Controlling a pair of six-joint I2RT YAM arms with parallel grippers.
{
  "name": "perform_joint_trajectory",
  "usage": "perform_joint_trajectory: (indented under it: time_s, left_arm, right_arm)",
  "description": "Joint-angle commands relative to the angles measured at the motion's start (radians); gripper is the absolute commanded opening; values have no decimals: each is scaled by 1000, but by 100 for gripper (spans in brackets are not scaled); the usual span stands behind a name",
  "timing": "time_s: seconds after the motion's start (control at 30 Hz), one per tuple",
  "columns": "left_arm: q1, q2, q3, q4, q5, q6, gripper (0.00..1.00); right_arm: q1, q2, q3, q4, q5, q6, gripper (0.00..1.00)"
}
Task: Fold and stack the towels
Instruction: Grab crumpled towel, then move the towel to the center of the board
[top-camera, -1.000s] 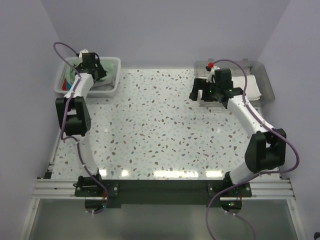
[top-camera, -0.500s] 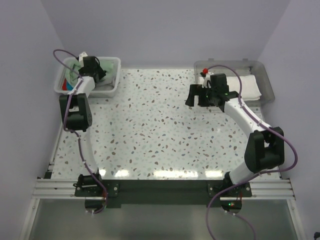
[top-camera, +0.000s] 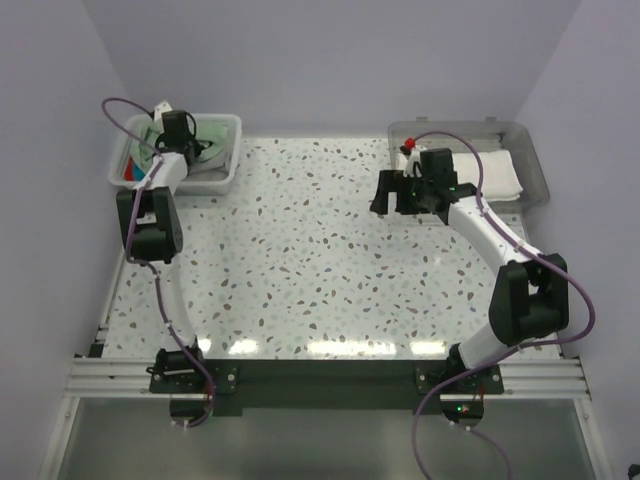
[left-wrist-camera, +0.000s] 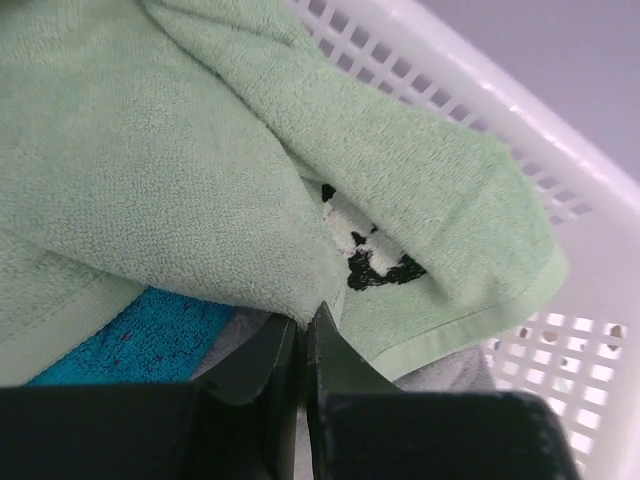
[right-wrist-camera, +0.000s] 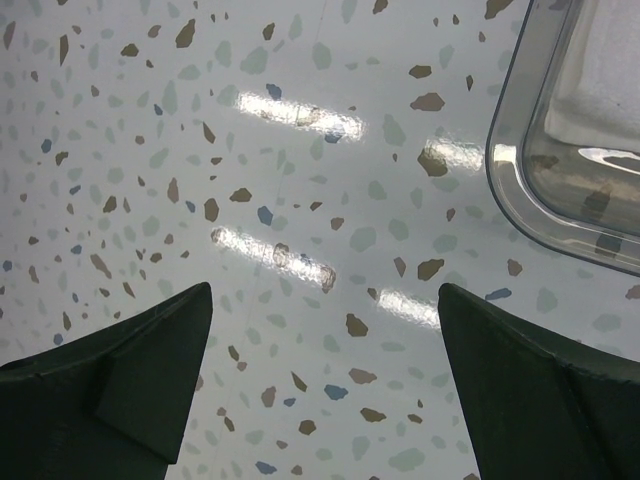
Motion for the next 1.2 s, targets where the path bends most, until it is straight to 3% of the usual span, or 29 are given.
perform_joint_trajectory:
  time_s: [0.0, 0.23, 0.37, 0.53, 0.67, 0.8, 0.93, 1.03, 1.07, 1.13, 1.17]
  left_arm:
    - [4, -166, 12, 86, 20, 19, 2]
    - [4, -298, 78, 38, 90, 33, 0]
    - [-27, -343, 170, -34, 262, 12, 0]
    - [-108, -357, 310, -164, 418, -16, 0]
    - [-243, -431, 287, -195, 542, -28, 0]
    - [-355, -599, 51, -144, 577, -28, 0]
    - [-511, -806, -405, -45, 555, -39, 5]
    - [-618, -933, -683, -37, 528, -41, 23]
    - [-646, -990, -745, -44, 503, -40, 36]
    - [-708, -1045, -922, -55, 468, -41, 45]
    - [-719, -1095, -972, -67, 434, -42, 56]
  right_arm:
    - [3, -6, 11, 12, -31, -12, 98]
    - [3, -31, 17, 3, -27, -9, 98]
    - [2, -66, 26, -6, 1, -6, 98]
    - [3, -123, 54, -29, 42, -12, 98]
    - [5, -182, 61, -54, 70, -21, 98]
    - [2, -247, 51, -67, 85, -29, 98]
    - [3, -293, 8, -77, 53, -15, 98]
    - [9, -322, -29, -95, 42, -20, 98]
    - [17, -334, -38, -112, 44, -24, 98]
    - [29, -340, -67, -127, 45, -43, 98]
    - [39, -340, -77, -138, 50, -46, 98]
